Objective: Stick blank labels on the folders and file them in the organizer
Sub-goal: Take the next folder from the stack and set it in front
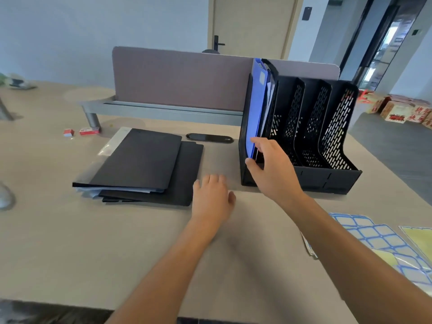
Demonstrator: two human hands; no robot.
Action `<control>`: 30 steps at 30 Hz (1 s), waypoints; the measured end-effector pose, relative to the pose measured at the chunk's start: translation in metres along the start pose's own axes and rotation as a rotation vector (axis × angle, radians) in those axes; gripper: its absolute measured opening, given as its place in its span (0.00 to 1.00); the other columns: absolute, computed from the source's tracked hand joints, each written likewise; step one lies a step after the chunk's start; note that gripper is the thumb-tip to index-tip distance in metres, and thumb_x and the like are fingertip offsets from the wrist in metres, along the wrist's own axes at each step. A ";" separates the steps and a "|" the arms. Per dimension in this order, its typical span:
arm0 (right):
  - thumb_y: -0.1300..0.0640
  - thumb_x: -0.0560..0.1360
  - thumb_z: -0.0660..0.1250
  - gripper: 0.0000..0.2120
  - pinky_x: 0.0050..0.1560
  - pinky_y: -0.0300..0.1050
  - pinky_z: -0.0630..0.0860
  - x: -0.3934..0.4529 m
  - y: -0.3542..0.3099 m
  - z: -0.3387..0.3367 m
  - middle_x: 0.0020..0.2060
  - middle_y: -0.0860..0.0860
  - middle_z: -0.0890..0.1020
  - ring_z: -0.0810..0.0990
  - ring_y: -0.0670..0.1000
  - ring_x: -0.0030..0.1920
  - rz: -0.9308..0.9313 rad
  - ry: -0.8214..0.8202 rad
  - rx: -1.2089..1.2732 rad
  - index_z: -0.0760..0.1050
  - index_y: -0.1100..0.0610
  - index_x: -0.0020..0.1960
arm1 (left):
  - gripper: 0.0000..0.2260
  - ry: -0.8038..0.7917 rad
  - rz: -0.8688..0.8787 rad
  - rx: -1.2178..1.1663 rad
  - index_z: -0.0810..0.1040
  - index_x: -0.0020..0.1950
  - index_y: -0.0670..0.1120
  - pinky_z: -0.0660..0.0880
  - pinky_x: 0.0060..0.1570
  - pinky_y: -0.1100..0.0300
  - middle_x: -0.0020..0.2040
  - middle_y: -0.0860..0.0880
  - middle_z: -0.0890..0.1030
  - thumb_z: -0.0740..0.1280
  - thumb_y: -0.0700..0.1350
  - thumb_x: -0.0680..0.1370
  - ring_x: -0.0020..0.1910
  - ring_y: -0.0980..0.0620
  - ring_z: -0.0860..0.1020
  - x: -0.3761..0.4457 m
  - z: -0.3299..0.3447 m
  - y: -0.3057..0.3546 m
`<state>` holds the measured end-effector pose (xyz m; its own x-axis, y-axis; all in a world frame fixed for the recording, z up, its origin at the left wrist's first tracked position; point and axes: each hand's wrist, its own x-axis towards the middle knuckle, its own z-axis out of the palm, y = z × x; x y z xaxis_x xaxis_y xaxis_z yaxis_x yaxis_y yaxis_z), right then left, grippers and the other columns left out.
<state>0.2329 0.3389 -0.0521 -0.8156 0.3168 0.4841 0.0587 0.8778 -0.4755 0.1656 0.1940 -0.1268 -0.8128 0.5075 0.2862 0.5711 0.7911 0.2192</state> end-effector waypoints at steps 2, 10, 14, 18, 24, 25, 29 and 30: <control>0.53 0.83 0.68 0.24 0.67 0.45 0.73 -0.005 -0.016 0.004 0.69 0.51 0.77 0.76 0.52 0.68 -0.017 -0.027 0.021 0.69 0.53 0.78 | 0.18 0.016 -0.057 0.005 0.72 0.68 0.48 0.65 0.72 0.44 0.66 0.49 0.76 0.62 0.55 0.81 0.68 0.46 0.72 -0.011 -0.015 -0.023; 0.53 0.83 0.68 0.23 0.70 0.48 0.72 -0.023 -0.091 0.066 0.72 0.50 0.77 0.75 0.51 0.72 -0.054 -0.181 0.119 0.69 0.51 0.77 | 0.19 0.055 -0.271 0.102 0.73 0.68 0.46 0.66 0.68 0.46 0.66 0.47 0.74 0.60 0.56 0.82 0.69 0.44 0.69 -0.064 -0.071 -0.134; 0.53 0.83 0.68 0.22 0.67 0.51 0.75 -0.026 -0.120 0.107 0.68 0.52 0.78 0.77 0.53 0.68 -0.105 -0.305 0.123 0.69 0.52 0.76 | 0.19 0.072 -0.355 0.119 0.73 0.67 0.46 0.66 0.66 0.48 0.65 0.46 0.74 0.61 0.55 0.81 0.69 0.45 0.69 -0.081 -0.083 -0.177; 0.51 0.83 0.67 0.25 0.71 0.50 0.71 -0.022 -0.138 0.139 0.75 0.49 0.73 0.73 0.52 0.74 -0.121 -0.381 0.089 0.67 0.51 0.79 | 0.19 0.078 -0.394 0.113 0.71 0.68 0.47 0.66 0.67 0.48 0.67 0.46 0.72 0.61 0.55 0.81 0.70 0.45 0.67 -0.083 -0.084 -0.203; 0.38 0.85 0.60 0.34 0.83 0.57 0.56 -0.001 -0.145 0.183 0.85 0.49 0.56 0.52 0.52 0.85 -0.134 -0.525 -0.056 0.55 0.48 0.85 | 0.17 0.089 -0.377 0.126 0.72 0.67 0.47 0.65 0.69 0.42 0.67 0.46 0.73 0.57 0.53 0.82 0.70 0.45 0.67 -0.050 -0.078 -0.219; 0.37 0.85 0.58 0.34 0.84 0.58 0.54 0.001 -0.144 0.188 0.85 0.50 0.54 0.51 0.52 0.85 -0.142 -0.543 -0.095 0.54 0.48 0.86 | 0.16 0.083 -0.378 0.122 0.73 0.66 0.48 0.64 0.69 0.41 0.67 0.46 0.73 0.57 0.53 0.83 0.70 0.45 0.67 -0.043 -0.077 -0.221; 0.38 0.86 0.53 0.31 0.83 0.60 0.51 0.004 -0.137 0.201 0.86 0.50 0.53 0.50 0.53 0.85 -0.157 -0.601 -0.205 0.53 0.47 0.86 | 0.19 0.027 -0.384 0.128 0.74 0.67 0.48 0.57 0.73 0.35 0.69 0.45 0.73 0.56 0.56 0.83 0.72 0.43 0.66 -0.020 -0.068 -0.229; 0.38 0.86 0.52 0.30 0.83 0.61 0.51 0.004 -0.134 0.202 0.86 0.49 0.53 0.50 0.52 0.85 -0.163 -0.611 -0.223 0.53 0.46 0.86 | 0.19 0.021 -0.382 0.138 0.74 0.67 0.48 0.56 0.74 0.34 0.69 0.44 0.73 0.56 0.56 0.83 0.73 0.43 0.66 -0.017 -0.065 -0.230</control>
<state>0.1057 0.1498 -0.1349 -0.9996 -0.0291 0.0031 -0.0290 0.9712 -0.2364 0.0557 -0.0190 -0.1215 -0.9601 0.1623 0.2279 0.2065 0.9606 0.1861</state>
